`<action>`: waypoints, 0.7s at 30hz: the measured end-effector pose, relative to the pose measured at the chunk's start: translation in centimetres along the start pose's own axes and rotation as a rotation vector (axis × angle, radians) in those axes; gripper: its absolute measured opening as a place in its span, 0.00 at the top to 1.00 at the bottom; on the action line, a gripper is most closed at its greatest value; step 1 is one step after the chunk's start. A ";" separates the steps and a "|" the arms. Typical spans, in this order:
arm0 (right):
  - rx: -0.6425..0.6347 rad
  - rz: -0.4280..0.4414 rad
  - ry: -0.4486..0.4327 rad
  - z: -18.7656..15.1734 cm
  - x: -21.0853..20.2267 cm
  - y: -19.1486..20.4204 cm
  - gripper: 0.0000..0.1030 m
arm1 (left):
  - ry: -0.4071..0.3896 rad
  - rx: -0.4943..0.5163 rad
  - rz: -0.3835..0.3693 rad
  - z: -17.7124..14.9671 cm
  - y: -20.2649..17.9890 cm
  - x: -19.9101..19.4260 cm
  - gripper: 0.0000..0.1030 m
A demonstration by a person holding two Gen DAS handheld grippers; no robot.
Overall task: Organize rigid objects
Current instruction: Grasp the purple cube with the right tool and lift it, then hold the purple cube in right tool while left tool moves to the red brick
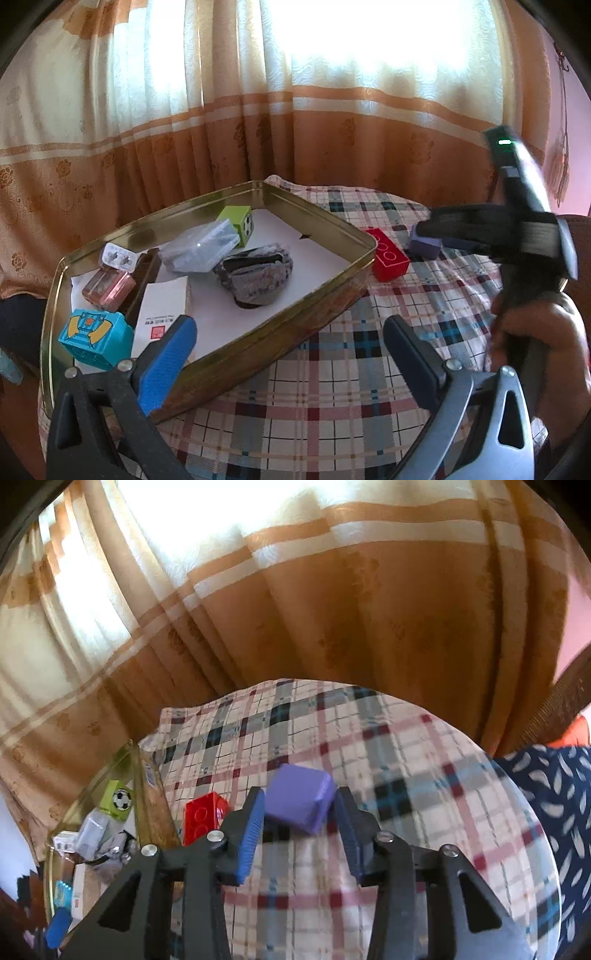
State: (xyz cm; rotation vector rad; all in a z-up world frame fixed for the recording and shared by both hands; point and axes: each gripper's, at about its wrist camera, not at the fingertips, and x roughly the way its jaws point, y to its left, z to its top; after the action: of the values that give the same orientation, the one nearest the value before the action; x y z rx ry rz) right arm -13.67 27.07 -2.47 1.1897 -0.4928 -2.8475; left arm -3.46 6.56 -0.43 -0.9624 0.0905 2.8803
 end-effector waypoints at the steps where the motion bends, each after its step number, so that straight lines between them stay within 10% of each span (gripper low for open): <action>1: -0.013 -0.019 0.013 0.2 0.7 0.4 0.58 | -0.003 -0.002 -0.001 0.0 0.0 0.0 0.01; 10: -0.142 -0.067 0.058 0.2 2.5 2.7 0.54 | 0.012 0.017 0.005 0.0 -0.8 0.5 0.01; 13: -0.085 -0.013 0.054 0.3 2.2 1.1 0.76 | 0.002 0.041 0.007 0.0 -1.5 0.3 0.01; 21: -0.058 0.080 -0.011 -0.3 -0.4 -0.9 0.79 | -0.024 0.128 -0.010 0.2 -3.6 0.0 0.01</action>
State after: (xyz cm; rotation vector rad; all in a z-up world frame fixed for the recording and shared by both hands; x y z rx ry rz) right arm -13.11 27.89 -2.61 1.1192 -0.4436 -2.7829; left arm -3.14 10.16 -0.37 -0.9028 0.2636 2.8357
